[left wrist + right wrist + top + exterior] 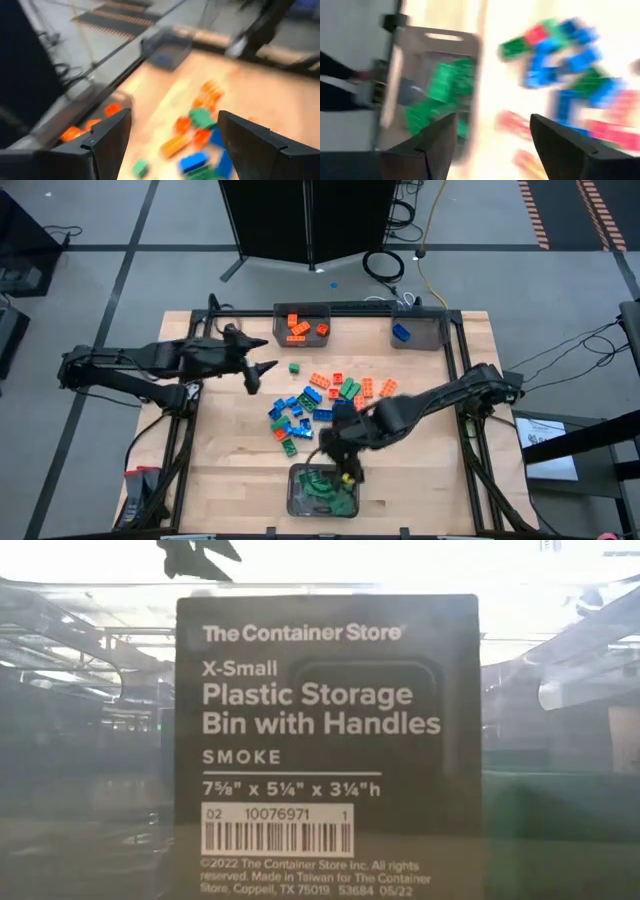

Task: Sort blocks
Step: Put the green game piece into the bottom black bin

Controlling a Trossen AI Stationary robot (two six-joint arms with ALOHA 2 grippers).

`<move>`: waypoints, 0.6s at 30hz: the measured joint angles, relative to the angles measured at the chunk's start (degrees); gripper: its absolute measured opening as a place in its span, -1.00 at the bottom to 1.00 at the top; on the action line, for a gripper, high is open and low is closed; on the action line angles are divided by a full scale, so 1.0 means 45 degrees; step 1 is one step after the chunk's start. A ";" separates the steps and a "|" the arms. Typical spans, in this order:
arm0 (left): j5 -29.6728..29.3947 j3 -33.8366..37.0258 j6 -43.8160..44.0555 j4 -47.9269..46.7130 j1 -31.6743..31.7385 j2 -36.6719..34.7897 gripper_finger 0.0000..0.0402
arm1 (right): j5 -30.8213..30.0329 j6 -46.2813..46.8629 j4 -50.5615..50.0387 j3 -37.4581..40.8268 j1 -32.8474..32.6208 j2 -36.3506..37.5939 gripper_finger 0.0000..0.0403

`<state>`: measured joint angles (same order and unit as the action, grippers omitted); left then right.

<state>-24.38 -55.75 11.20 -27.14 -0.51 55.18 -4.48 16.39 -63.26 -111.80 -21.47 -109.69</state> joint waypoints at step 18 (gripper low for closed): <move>0.4683 0.0821 -0.7062 0.1069 0.4923 0.5641 0.49 | -0.4763 0.1327 -0.5977 -0.2514 0.0368 0.4970 0.15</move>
<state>-3.31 -52.05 -20.58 -22.32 21.64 80.56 -25.91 22.37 -90.16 -123.11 -19.81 -87.33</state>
